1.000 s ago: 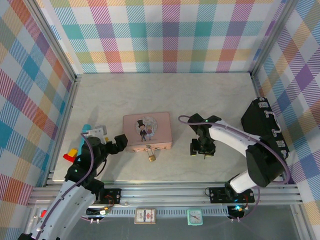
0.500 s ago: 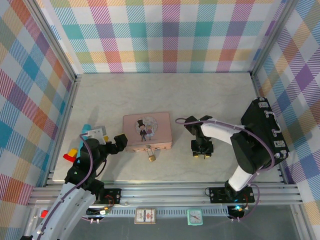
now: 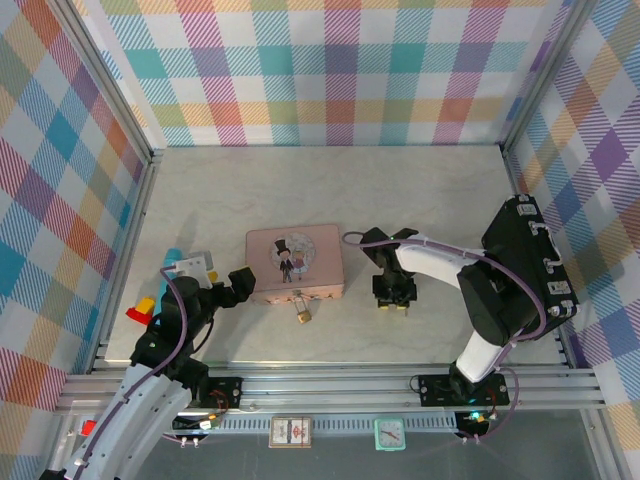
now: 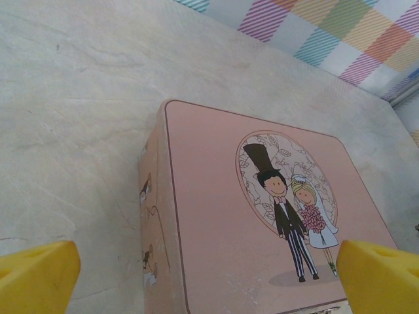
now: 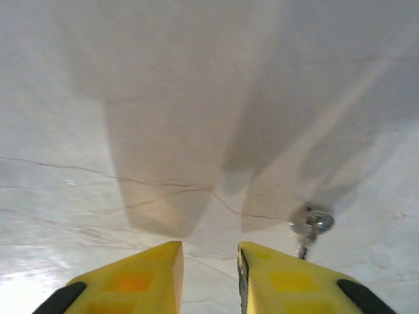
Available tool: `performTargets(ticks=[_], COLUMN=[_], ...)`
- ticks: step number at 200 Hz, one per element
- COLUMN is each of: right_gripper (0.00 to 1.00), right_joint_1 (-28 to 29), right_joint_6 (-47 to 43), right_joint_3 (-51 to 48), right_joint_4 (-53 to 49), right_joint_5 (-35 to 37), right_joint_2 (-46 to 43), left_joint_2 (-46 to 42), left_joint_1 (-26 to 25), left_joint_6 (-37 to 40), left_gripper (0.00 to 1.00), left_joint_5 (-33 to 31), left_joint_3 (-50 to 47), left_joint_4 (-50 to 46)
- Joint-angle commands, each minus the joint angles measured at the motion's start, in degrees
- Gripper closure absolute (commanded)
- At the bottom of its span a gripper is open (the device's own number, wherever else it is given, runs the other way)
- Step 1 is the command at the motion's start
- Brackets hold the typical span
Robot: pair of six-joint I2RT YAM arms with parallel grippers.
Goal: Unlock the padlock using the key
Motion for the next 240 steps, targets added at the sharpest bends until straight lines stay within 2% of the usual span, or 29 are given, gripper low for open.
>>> performTargets(ticks=[1, 26, 45, 111, 209, 229, 240], right_gripper=[0.71, 0.66, 0.64, 0.64, 0.81, 0.88, 0.95], right_joint_1=[0.3, 0.2, 0.0, -1.5, -2.0, -2.0, -2.0], right_joint_6=[-0.4, -1.2, -1.0, -1.9, -3.1, -3.1, -3.1], right_joint_3=[2.0, 2.7, 2.4, 1.3, 0.0, 0.0, 0.0], right_joint_4=[-1.4, -5.6, -7.2, -5.6, -4.1, -3.9, -3.9], right_joint_5=[1.1, 8.1, 10.8, 10.4, 10.8, 10.8, 10.8], right_joint_2=[-2.5, -3.5, -3.1, 1.7, 4.3, 4.4, 4.1], left_joint_2=[-0.2, -0.2, -0.2, -0.3, -0.6, -0.8, -0.7], left_joint_1=[-0.4, -0.4, -0.4, -0.4, -0.4, -0.4, -0.4], left_joint_6=[0.7, 0.7, 0.8, 0.6, 0.6, 0.6, 0.5], left_gripper=[0.0, 0.0, 0.0, 0.0, 0.0, 0.0, 0.0], left_joint_5=[0.5, 0.6, 0.6, 0.6, 0.0, -0.1, -0.1], left_joint_3=[-0.8, -0.8, -0.7, -0.8, -0.8, -0.9, -0.9], left_joint_4=[1.9, 1.8, 1.8, 1.7, 1.4, 1.5, 1.6])
